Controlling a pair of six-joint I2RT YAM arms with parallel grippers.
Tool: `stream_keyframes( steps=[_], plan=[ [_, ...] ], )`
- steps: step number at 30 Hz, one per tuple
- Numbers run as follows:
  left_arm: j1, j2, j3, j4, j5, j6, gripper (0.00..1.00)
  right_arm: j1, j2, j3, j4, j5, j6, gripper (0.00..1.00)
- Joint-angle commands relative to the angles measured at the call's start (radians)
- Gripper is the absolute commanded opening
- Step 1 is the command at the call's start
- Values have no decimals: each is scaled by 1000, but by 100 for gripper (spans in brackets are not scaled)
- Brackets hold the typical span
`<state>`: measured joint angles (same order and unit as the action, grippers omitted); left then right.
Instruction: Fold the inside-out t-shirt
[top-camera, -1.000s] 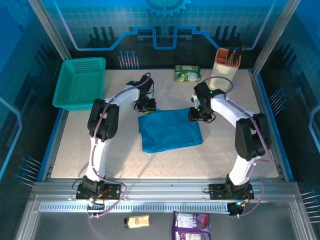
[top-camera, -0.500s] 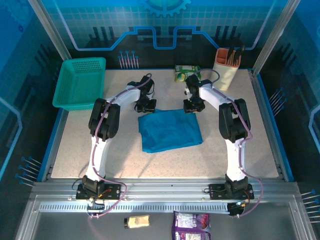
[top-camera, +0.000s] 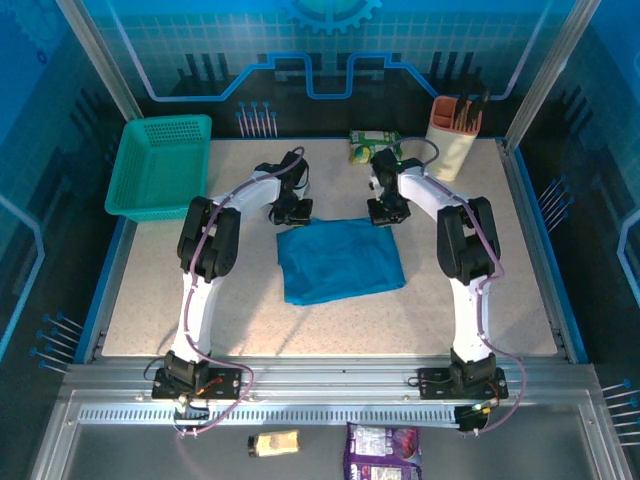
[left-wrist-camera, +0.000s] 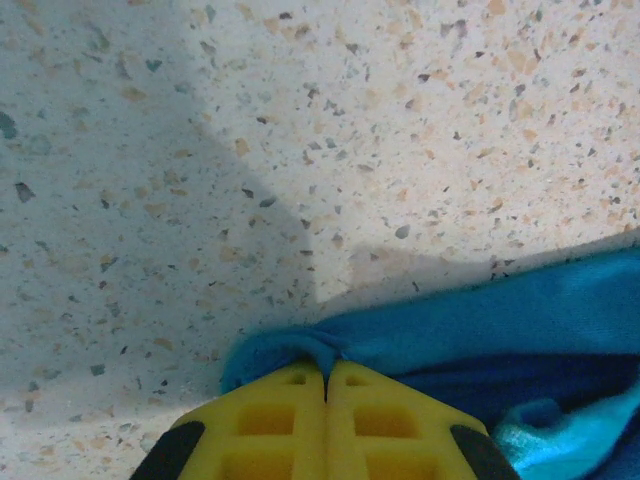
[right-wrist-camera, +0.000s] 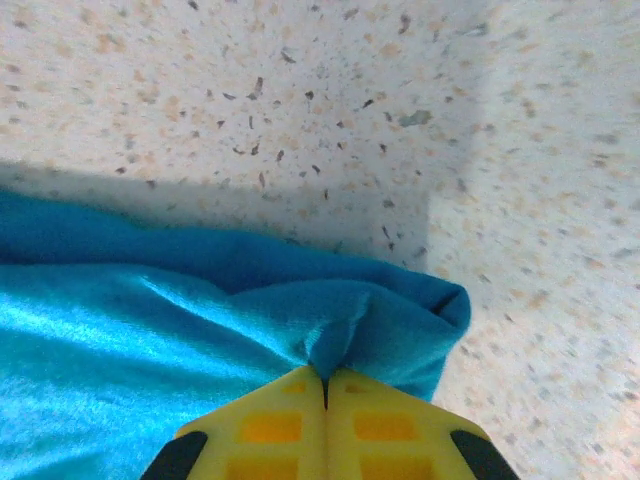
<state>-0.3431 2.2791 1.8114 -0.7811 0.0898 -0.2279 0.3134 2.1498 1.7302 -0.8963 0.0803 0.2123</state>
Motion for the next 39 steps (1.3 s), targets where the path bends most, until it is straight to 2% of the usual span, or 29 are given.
stream_keyframes(
  steps=[1,11,15,17,21,23,28,35,37,39],
  plan=[
    [21,37,-2,-38,-64,31,0,-49,-98,-16,-32,-34,1,0],
    [29,39,-15,-41,-78,50,0,-134,-24,-32,4,-107,-6,0],
    [33,34,-26,-39,-84,53,0,-163,-1,-31,25,-89,1,2],
    [36,29,-26,-35,-84,53,0,-173,6,-25,30,-102,4,9],
    [36,-9,-14,-40,-78,48,0,-160,-34,-24,15,-128,10,39],
    [36,-55,-15,-40,-85,43,4,-153,-88,-62,13,-131,19,42],
    [29,-176,-19,-69,-84,10,10,-133,-246,-224,30,-176,40,43],
    [-65,-262,-73,-96,-78,-41,7,-11,-336,-360,-29,-88,25,39],
    [-99,-250,-63,-134,-133,-54,7,19,-326,-368,-32,-64,28,39],
    [-111,-250,-79,-148,-200,-75,11,39,-306,-368,-25,-56,32,39]
  ],
)
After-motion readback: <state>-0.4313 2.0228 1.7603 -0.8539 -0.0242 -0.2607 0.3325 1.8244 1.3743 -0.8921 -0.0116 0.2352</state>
